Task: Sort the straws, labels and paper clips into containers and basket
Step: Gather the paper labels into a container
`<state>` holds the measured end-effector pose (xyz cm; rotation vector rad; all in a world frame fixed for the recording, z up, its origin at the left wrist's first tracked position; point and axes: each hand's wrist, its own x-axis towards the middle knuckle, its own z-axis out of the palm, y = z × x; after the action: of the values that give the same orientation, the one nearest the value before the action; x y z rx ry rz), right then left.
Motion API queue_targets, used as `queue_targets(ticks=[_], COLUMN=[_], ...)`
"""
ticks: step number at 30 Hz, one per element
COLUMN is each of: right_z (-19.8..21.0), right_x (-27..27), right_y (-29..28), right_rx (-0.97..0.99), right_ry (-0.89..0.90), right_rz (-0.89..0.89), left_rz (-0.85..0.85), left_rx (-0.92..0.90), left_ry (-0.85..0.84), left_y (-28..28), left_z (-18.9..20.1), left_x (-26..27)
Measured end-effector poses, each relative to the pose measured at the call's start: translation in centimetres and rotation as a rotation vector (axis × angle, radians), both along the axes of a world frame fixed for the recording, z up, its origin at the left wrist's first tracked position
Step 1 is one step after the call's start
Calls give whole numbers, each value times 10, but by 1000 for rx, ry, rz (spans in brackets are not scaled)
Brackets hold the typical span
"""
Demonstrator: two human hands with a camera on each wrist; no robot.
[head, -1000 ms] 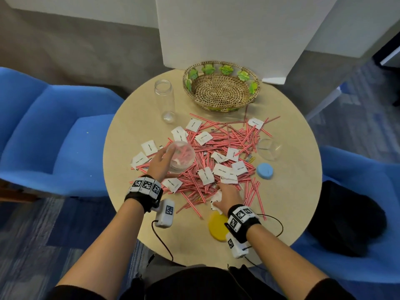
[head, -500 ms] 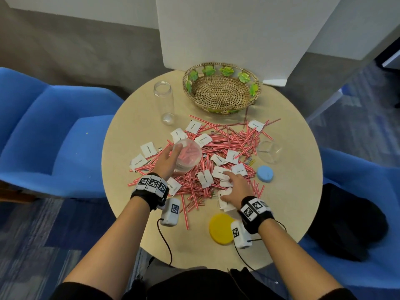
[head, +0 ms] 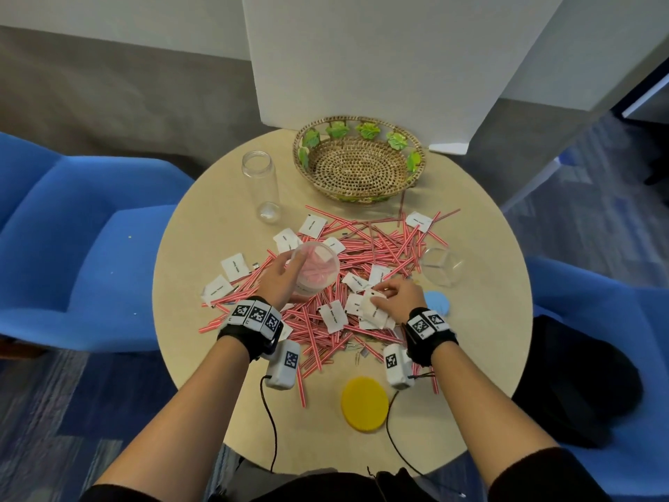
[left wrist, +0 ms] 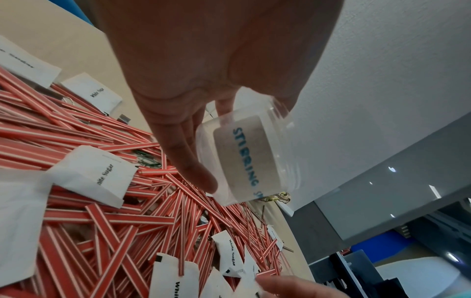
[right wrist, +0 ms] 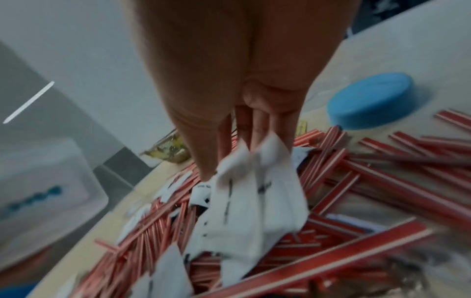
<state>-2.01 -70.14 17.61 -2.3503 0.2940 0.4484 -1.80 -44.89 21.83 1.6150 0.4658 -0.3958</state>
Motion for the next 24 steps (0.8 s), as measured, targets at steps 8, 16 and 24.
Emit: queue_targets(ticks=[8, 16, 24], right_z=[-17, -13, 12], right_x=[-8, -5, -4], right_y=[10, 27, -2], right_rx=[-382, -455, -24], right_ry=[85, 21, 111], right_rz=[410, 508, 300], left_rz=[-20, -31, 7], left_rx=[-24, -36, 0], left_ry=[36, 41, 27], left_y=[-3, -4, 5], left_z=[-9, -15, -20], left_x=[2, 5, 7])
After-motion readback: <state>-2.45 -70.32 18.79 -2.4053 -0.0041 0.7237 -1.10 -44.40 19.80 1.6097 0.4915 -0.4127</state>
